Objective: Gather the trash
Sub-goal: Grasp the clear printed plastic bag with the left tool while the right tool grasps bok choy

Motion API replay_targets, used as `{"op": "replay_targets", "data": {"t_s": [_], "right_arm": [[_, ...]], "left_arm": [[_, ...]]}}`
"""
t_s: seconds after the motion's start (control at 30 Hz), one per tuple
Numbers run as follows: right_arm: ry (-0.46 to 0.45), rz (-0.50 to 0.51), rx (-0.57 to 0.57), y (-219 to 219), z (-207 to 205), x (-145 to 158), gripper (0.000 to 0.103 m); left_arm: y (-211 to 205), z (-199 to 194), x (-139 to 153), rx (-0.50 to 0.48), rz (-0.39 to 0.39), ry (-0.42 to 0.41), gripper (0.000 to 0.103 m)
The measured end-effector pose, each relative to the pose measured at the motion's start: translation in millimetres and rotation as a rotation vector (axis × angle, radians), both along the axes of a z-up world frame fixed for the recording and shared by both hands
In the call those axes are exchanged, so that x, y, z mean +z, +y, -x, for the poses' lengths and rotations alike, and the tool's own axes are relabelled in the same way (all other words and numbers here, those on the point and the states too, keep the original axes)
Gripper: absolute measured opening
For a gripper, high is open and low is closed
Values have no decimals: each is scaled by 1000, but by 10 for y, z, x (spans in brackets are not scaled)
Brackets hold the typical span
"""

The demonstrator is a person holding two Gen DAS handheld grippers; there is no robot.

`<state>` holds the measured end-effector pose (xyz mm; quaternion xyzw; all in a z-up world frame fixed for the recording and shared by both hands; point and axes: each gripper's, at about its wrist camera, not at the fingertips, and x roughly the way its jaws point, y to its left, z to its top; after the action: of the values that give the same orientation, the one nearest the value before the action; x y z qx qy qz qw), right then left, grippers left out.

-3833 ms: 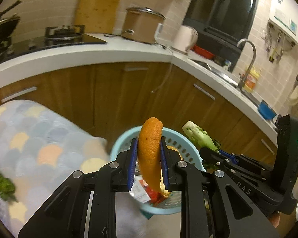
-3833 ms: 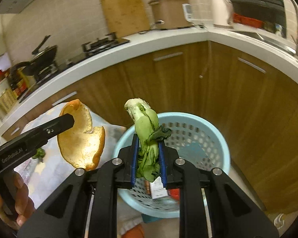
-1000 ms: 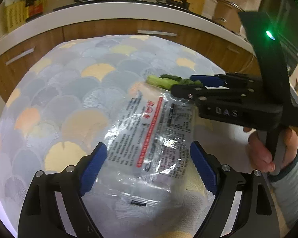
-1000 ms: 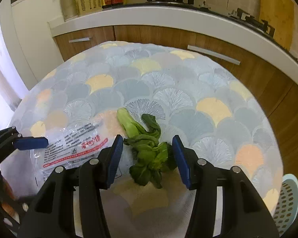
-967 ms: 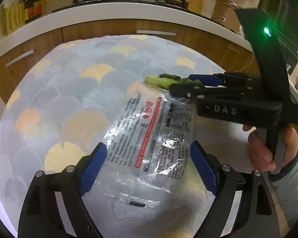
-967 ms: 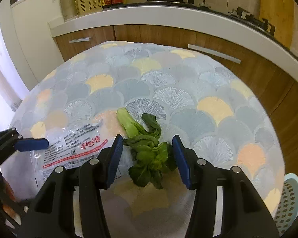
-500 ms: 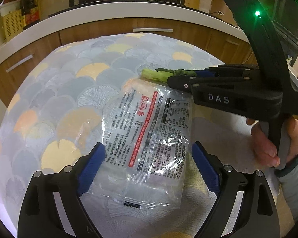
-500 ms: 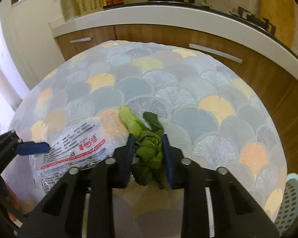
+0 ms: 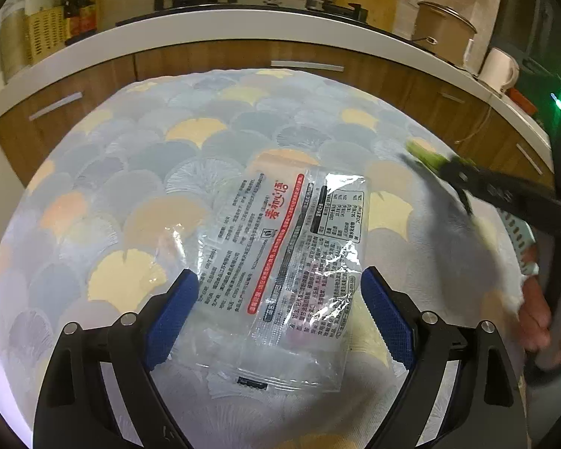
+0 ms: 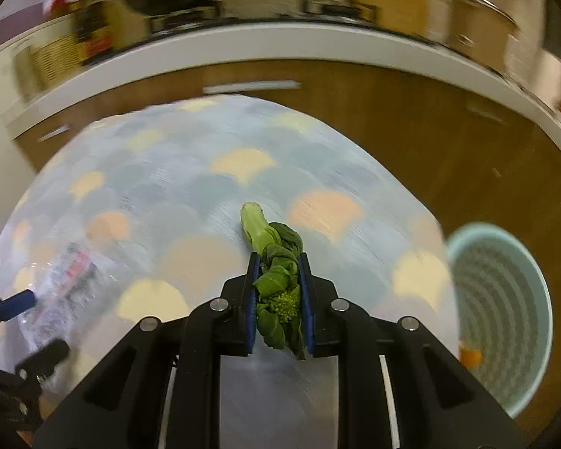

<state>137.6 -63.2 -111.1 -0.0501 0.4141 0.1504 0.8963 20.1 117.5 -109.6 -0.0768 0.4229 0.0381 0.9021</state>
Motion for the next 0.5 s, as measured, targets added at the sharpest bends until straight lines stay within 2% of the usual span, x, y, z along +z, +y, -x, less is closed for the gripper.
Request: {"op": "replay_targets", "data": {"t_s": [0.13, 0.2, 0.33, 0.5], "right_arm": [[69, -42, 13, -56, 38, -81, 19], [65, -38, 33, -38, 67, -75, 20], [51, -22, 54, -9, 124, -92, 20], [47, -7, 93, 32, 169, -106, 33]], "left_arm": [[-20, 66, 36, 29, -8, -12, 86], [-20, 98, 52, 27, -4, -10, 86], [-39, 77, 13, 25, -46, 18, 86], [-138, -2, -58, -8, -100, 50, 86]]}}
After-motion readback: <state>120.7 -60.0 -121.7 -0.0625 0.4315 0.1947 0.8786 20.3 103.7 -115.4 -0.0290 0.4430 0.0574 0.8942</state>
